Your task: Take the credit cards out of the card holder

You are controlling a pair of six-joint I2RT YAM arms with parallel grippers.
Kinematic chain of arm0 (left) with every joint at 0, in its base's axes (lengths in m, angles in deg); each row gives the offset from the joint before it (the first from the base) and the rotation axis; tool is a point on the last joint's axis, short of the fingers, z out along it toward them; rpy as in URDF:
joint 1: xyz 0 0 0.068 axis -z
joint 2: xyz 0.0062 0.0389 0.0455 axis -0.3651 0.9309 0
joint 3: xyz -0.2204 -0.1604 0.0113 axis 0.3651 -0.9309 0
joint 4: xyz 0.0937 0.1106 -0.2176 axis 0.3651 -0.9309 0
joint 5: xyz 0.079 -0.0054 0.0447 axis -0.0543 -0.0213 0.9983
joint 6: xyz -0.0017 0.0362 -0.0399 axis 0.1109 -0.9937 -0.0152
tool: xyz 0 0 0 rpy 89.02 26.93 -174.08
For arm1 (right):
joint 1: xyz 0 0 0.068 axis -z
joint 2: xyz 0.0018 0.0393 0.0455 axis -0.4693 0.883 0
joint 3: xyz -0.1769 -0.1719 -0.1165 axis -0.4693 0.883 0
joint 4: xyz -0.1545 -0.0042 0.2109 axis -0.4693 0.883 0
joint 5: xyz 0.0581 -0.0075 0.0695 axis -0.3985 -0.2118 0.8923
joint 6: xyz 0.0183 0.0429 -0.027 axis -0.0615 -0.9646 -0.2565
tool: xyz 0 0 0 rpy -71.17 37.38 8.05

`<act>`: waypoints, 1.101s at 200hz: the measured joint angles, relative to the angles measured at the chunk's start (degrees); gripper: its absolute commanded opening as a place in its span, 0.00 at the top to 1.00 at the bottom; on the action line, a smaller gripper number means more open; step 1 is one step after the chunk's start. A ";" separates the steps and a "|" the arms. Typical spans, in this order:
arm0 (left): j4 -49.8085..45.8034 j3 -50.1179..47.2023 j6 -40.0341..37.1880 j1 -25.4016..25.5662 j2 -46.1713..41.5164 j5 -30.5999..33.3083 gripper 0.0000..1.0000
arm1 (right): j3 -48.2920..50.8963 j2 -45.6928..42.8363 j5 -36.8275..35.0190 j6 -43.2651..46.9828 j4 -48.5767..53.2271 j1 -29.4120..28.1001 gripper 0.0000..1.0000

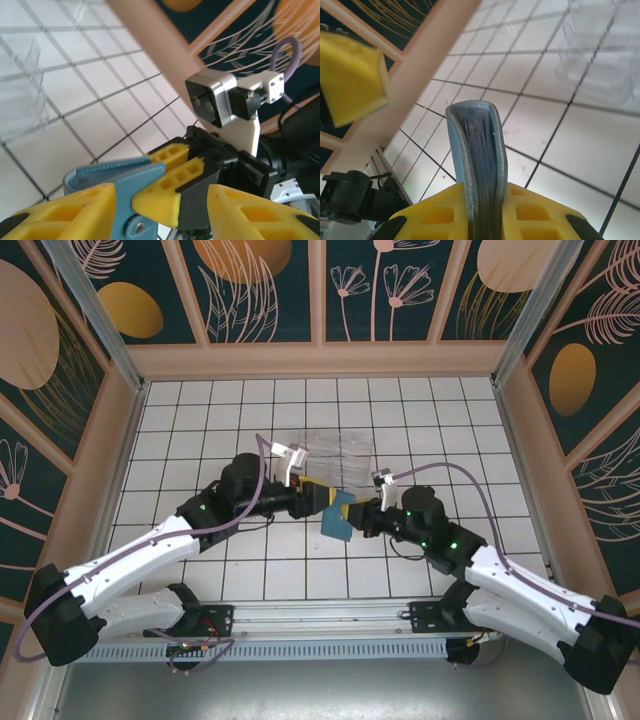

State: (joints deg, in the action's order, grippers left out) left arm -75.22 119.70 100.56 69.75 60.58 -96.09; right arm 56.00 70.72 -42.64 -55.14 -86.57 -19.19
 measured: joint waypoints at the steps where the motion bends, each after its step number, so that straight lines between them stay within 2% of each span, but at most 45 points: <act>1: 0.00 0.11 -0.22 0.00 -0.04 -0.02 0.46 | -0.04 -0.15 0.02 0.31 0.00 0.00 0.93; 23: -0.44 3.91 -7.41 0.00 -1.14 -2.45 0.42 | -1.29 -5.18 2.01 10.27 0.28 0.04 0.94; 50: -0.72 9.25 -14.78 0.00 -2.43 -6.69 0.38 | -4.28 -8.57 5.09 18.21 0.28 0.04 0.94; 79: -1.57 12.79 -20.37 0.00 -4.26 -11.78 0.36 | -9.88 -8.76 9.73 23.10 0.35 0.04 0.94; 112: -3.10 13.05 -24.24 0.00 -6.43 -16.31 0.35 | -13.25 -9.66 15.19 24.79 -1.31 0.04 0.94; 169: -5.29 13.05 -27.82 -0.63 -5.27 -25.90 0.48 | -18.38 -6.05 24.76 24.65 -3.74 0.04 0.93; 220: -6.47 13.05 -28.72 -3.37 -4.85 -32.81 0.61 | -19.45 -5.35 25.99 24.63 -3.80 -0.02 0.93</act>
State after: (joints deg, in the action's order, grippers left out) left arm -81.69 132.75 71.84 66.39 55.73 -128.90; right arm 36.55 65.36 -16.66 -30.51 -90.37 -19.21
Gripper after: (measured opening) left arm 0.414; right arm 0.144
